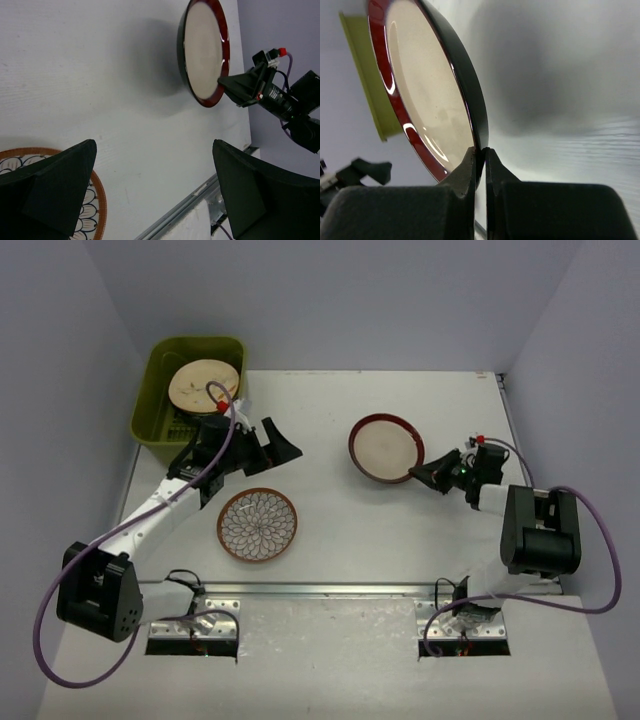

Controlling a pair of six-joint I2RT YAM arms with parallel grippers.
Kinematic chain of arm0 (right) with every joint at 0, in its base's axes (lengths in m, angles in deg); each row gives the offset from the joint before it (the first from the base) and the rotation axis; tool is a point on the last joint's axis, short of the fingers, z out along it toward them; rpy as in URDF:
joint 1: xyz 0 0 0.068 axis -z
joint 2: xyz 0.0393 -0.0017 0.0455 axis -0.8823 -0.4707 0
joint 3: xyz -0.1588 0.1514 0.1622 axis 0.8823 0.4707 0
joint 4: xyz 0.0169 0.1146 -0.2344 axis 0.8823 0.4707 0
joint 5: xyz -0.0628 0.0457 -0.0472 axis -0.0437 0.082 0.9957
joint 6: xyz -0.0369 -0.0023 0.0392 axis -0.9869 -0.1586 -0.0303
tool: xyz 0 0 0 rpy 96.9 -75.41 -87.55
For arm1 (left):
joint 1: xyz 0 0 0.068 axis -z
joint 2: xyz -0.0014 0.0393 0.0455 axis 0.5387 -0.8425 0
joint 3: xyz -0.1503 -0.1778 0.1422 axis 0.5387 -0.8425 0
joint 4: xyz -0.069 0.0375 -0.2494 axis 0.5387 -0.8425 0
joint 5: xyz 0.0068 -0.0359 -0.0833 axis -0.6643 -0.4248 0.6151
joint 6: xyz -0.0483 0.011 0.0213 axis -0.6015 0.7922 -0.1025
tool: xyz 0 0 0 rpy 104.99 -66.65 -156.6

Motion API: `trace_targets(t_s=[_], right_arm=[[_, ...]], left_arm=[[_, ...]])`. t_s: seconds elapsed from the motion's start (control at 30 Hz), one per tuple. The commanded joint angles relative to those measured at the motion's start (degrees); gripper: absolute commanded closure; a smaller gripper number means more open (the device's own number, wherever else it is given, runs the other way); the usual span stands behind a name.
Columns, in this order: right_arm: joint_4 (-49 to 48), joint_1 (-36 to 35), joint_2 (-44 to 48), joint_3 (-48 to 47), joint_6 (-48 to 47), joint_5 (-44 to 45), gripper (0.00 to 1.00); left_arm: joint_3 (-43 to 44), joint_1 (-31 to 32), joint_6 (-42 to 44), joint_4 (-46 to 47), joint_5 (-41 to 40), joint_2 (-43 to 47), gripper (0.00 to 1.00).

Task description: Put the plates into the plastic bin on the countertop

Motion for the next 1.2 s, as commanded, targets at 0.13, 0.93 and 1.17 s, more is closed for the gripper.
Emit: trace_targets(t_s=[0.13,0.93,1.17], right_arm=[[3.1,-10.1,5.0,-9.8,-7.3,-8.9,1.00],[3.2,-19.7,8.9,-14.3,-6.9,-13.6,0.53],[6.7,-15.5,10.1,-12.6,-8.3,-12.4,0.01]], left_arm=[[5.3,2.9,-0.8,9.4,2.9,-6.2,0.00],[8.3,2.9,-0.3,15.0,7.0,-6.9,1.00],[8.9,-1.7,-7.7,15.8,1.6,-1.5,1.00]])
